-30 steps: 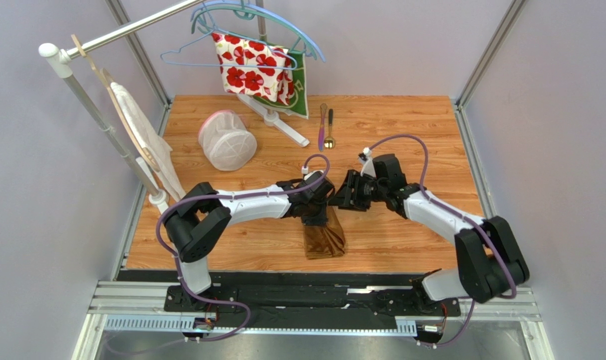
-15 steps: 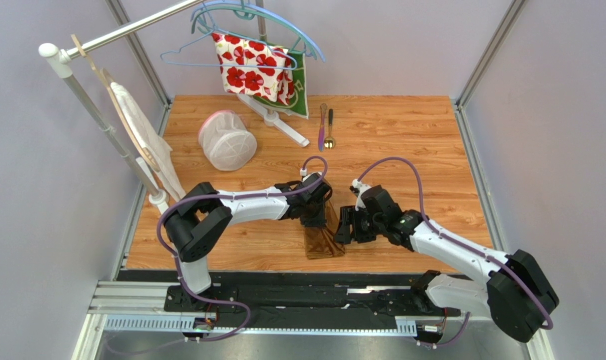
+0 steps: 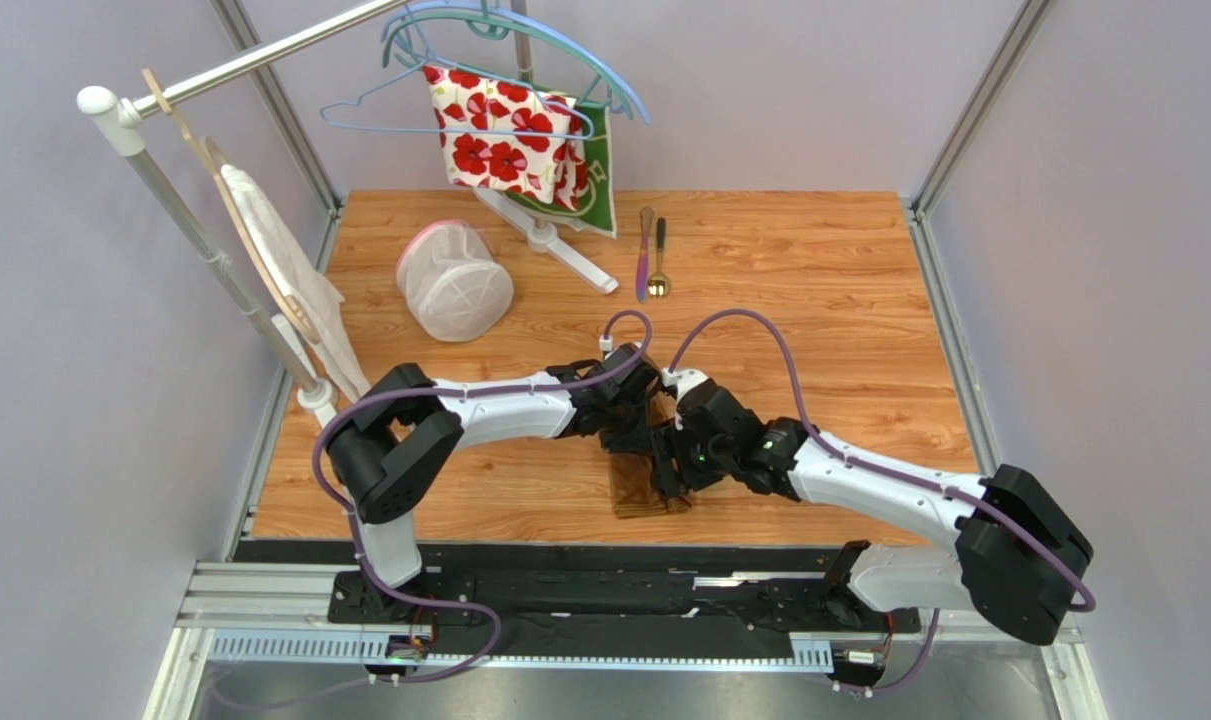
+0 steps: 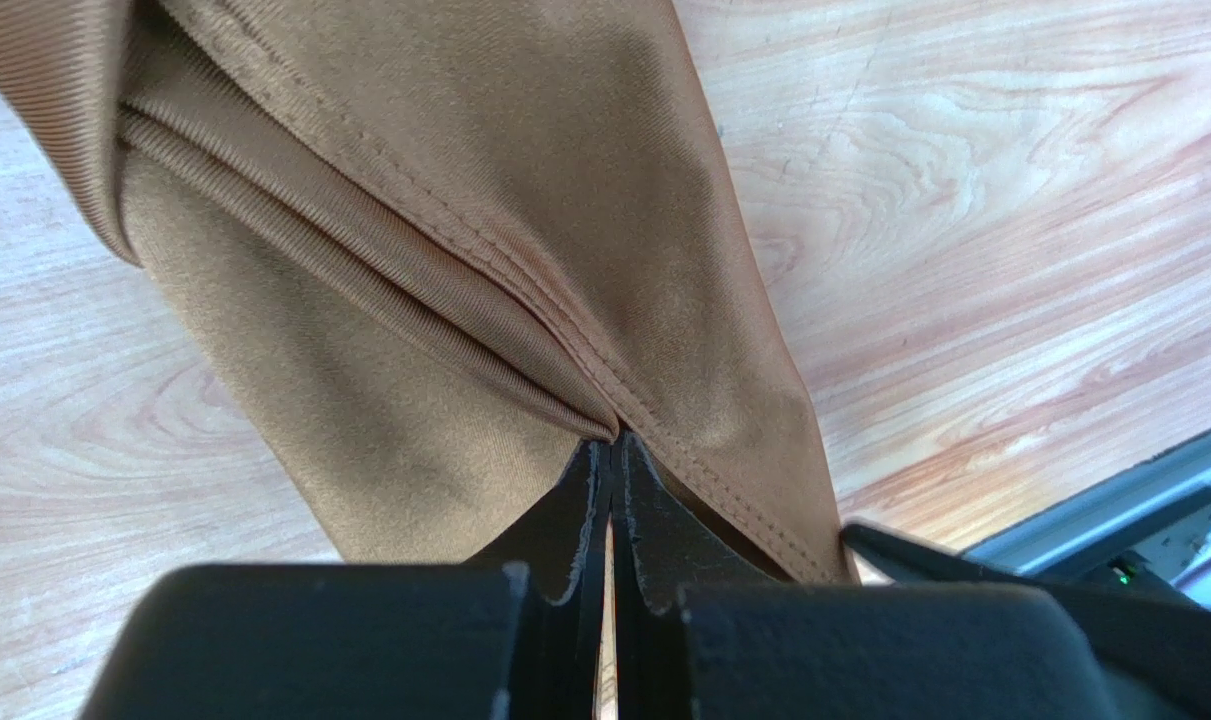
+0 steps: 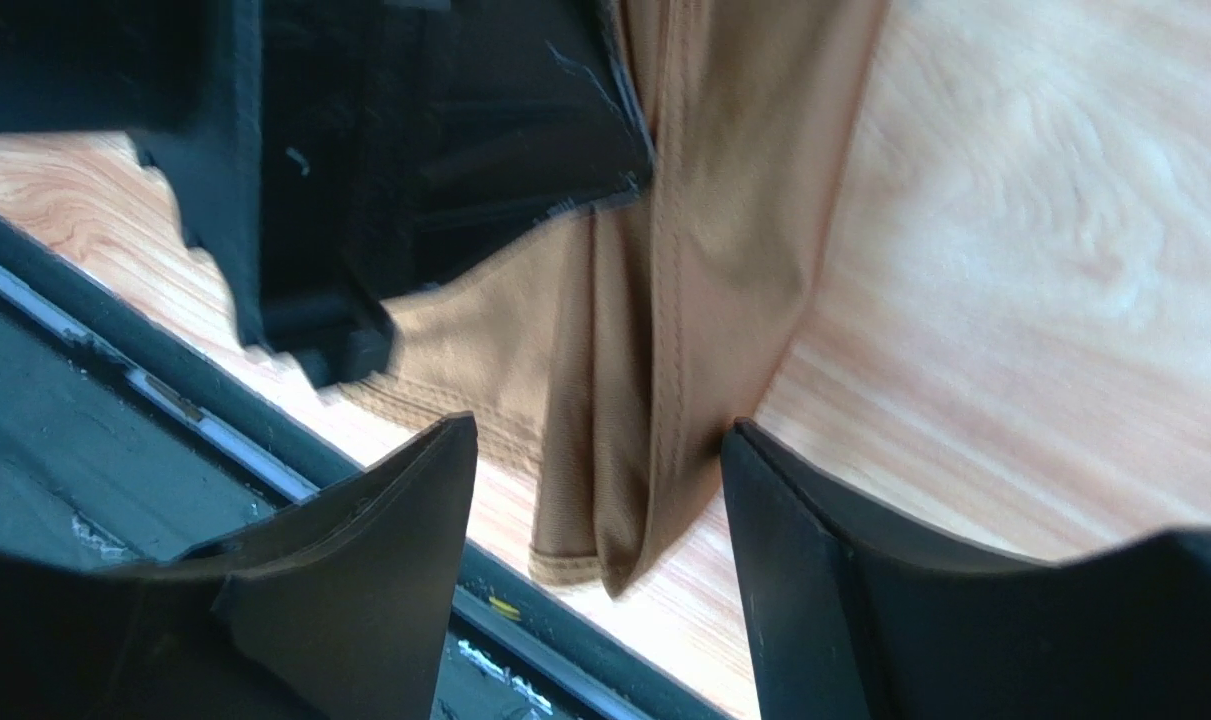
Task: Fold the napkin into a case and place the utensils inside
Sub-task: Fold the smaller rectangle-folded napkin at the center of the board.
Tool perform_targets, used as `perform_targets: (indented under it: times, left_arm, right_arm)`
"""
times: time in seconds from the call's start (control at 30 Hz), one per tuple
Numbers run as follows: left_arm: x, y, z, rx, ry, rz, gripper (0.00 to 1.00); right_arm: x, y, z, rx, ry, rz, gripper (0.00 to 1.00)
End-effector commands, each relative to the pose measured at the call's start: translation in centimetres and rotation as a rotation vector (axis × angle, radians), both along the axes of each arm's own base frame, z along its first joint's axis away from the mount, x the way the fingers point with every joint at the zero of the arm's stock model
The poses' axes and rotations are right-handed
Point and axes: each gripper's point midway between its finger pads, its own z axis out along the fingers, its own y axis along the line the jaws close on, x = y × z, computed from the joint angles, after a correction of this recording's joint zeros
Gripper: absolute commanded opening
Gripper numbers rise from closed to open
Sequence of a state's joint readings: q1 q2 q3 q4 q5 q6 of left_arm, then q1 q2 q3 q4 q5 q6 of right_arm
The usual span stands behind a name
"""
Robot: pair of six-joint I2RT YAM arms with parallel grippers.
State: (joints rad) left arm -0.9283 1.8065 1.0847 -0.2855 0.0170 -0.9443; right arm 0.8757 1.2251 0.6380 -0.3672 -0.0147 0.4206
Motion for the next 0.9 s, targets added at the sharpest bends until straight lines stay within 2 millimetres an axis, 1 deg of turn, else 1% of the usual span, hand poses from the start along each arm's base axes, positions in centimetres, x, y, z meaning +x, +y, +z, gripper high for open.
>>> perform_targets:
  times: [0.0, 0.13, 0.27, 0.3, 0.4, 0.43, 0.47, 0.5, 0.53, 0.57, 0.6, 0.63, 0.7, 0.87]
  left_arm:
    - [0.7, -1.1, 2.5, -0.075, -0.037, 0.004, 0.02]
    - [0.8, -1.2, 2.8, -0.082, -0.036, 0.004, 0.02]
    - [0.8, -1.2, 3.0, -0.085, -0.031, 0.007, 0.02]
    - [0.8, -1.2, 3.0, -0.085, -0.028, 0.011, 0.02]
    - [0.8, -1.3, 2.9, -0.098, -0.013, 0.017, 0.02]
    - [0.8, -1.3, 2.9, -0.103, -0.008, 0.018, 0.02]
    - [0.9, -1.3, 3.0, -0.106, -0.012, 0.022, 0.02]
    - [1.0, -1.2, 3.2, -0.115, -0.015, 0.027, 0.02]
    - [1.1, -1.2, 3.3, -0.121, -0.023, 0.028, 0.02]
    - [1.2, -1.2, 3.4, -0.127, -0.027, 0.033, 0.02]
    - [1.2, -1.1, 3.4, -0.129, -0.028, 0.032, 0.02]
    - [1.2, -1.1, 3.4, -0.129, -0.026, 0.031, 0.02]
    - [1.2, -1.1, 3.3, -0.136, -0.02, 0.032, 0.02]
    - [1.1, -1.0, 3.2, -0.143, -0.012, 0.034, 0.02]
  right_arm:
    - [1.3, 1.4, 0.9, -0.023, -0.074, 0.04, 0.64]
    - [1.1, 1.5, 0.2, -0.078, -0.079, 0.054, 0.61]
    - [1.2, 1.4, 0.4, -0.157, -0.15, 0.06, 0.57]
    - [1.3, 1.6, 0.7, -0.158, -0.159, 0.063, 0.55]
    - [1.0, 1.7, 0.8, -0.191, -0.187, 0.083, 0.55]
    - [0.9, 1.7, 0.9, -0.182, -0.182, 0.07, 0.56]
    - [0.9, 2.0, 1.7, -0.13, -0.2, 0.062, 0.57]
    - [0.4, 1.5, 1.2, -0.119, -0.195, 0.053, 0.59]
    - [0.4, 1.7, 1.6, -0.077, -0.205, 0.035, 0.59]
    - [0.4, 1.8, 2.6, -0.037, -0.222, 0.033, 0.6]
    - [0.2, 1.9, 2.9, -0.014, -0.228, 0.039, 0.61]
    - [-0.1, 1.7, 2.6, -0.006, -0.229, 0.049, 0.61]
    - [-0.2, 2.1, 3.4, 0.037, -0.256, 0.07, 0.64]
    - [-0.4, 1.9, 2.1, 0.014, -0.247, 0.095, 0.65]
